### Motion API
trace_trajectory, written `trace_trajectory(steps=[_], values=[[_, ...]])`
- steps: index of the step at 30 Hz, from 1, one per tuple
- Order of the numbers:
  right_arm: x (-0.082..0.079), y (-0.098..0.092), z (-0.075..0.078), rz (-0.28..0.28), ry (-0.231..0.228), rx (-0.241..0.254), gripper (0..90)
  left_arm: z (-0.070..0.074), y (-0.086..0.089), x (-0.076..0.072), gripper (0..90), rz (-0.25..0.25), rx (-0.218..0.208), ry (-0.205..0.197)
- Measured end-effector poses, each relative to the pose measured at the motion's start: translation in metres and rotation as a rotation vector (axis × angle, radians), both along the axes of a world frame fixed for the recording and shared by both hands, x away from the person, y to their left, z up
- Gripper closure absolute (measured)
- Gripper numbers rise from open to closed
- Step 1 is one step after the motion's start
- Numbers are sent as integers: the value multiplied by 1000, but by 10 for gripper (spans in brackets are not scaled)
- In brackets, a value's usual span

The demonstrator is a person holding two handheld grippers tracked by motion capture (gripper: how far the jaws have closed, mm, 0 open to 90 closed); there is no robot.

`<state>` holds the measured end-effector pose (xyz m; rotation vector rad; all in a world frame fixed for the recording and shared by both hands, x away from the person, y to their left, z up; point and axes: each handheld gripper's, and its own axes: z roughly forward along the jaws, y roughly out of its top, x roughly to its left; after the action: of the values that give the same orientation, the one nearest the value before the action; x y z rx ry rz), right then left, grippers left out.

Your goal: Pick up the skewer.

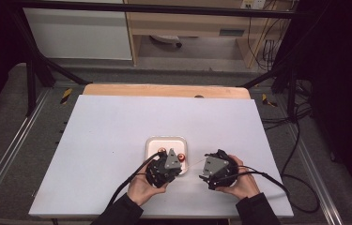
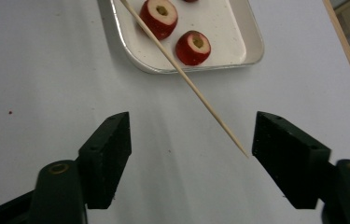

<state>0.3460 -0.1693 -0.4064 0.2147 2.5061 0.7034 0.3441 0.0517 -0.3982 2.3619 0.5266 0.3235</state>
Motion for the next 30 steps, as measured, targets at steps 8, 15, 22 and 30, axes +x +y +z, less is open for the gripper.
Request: trace_trajectory(steps=[8,15,22,30], values=[[-2,8,-4,118,-67,-89,484,0,-8,-3,891,-51,17,7],[-2,8,-6,217,-125,-164,648,-1,-10,-5,891,-75,25,9],[-2,8,-9,288,-164,-234,758,-1,-10,-6,891,-88,27,13],[-3,8,-11,345,-185,-283,854,-1,-10,-5,891,-96,31,22]])
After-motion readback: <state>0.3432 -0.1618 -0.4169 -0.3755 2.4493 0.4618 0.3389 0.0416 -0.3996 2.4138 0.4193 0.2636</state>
